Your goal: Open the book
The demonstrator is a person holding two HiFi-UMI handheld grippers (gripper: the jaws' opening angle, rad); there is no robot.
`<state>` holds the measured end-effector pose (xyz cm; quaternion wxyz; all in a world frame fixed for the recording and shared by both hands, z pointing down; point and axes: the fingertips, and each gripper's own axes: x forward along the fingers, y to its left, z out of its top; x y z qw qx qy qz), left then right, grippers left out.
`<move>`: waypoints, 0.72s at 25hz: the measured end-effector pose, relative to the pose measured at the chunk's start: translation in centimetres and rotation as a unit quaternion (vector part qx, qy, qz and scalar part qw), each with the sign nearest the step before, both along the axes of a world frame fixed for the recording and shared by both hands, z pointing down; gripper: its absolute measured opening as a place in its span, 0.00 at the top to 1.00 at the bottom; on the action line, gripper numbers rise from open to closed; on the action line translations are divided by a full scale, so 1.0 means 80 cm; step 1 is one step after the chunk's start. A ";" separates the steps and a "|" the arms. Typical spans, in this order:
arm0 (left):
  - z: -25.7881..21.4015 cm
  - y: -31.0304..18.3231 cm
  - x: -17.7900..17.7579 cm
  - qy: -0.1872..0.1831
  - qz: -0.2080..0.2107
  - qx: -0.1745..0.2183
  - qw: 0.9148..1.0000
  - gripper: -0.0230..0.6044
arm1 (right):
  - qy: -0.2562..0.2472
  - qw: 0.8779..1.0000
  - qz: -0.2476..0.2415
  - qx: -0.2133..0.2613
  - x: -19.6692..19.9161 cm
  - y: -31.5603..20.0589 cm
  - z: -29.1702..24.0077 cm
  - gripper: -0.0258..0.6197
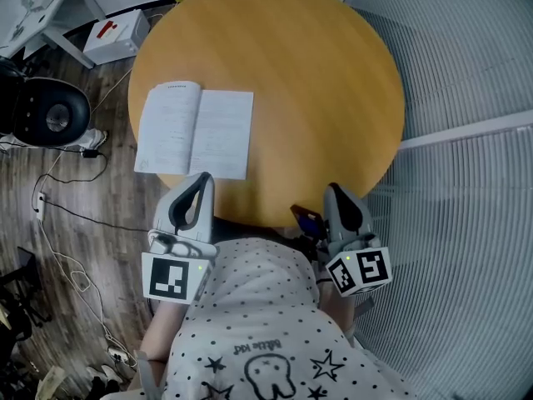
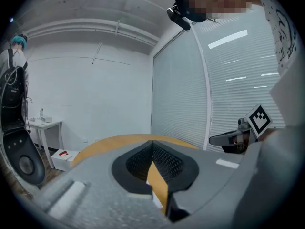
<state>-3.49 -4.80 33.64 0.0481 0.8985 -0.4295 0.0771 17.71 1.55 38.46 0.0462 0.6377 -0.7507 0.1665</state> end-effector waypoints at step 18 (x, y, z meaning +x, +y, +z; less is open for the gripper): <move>0.021 -0.002 -0.009 0.003 -0.020 -0.033 0.999 0.95 | -0.006 0.999 -0.013 -0.031 -0.005 0.004 0.028 0.95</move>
